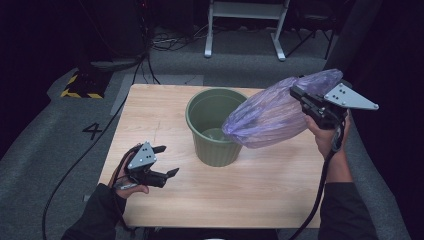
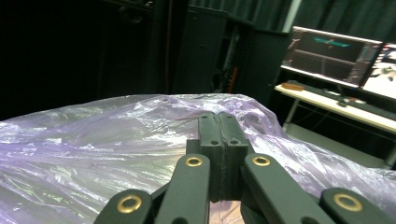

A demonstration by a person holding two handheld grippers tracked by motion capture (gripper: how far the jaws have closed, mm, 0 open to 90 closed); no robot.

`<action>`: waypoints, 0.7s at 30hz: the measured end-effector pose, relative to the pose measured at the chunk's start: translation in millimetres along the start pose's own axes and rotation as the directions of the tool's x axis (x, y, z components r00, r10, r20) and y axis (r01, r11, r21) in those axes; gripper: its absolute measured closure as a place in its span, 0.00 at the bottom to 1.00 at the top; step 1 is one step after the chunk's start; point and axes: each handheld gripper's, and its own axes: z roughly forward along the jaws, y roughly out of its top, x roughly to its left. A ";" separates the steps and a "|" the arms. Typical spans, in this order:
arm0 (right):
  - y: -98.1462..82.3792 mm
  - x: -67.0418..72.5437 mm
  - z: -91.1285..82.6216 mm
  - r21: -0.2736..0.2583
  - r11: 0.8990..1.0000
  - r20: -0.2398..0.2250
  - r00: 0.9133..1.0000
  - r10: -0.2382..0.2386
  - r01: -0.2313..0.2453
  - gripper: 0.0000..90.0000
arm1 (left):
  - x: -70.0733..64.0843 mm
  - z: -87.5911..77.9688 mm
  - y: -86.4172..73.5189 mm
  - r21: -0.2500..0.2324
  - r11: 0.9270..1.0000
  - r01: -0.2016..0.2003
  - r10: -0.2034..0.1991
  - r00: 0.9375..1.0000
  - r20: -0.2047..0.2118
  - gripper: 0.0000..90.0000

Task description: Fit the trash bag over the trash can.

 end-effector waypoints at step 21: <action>8.5 12.9 58.4 0.098 0.994 0.016 0.999 -0.046 0.044 1.00 | 34.9 12.4 108.4 -0.190 0.982 0.009 -0.007 1.000 0.012 0.22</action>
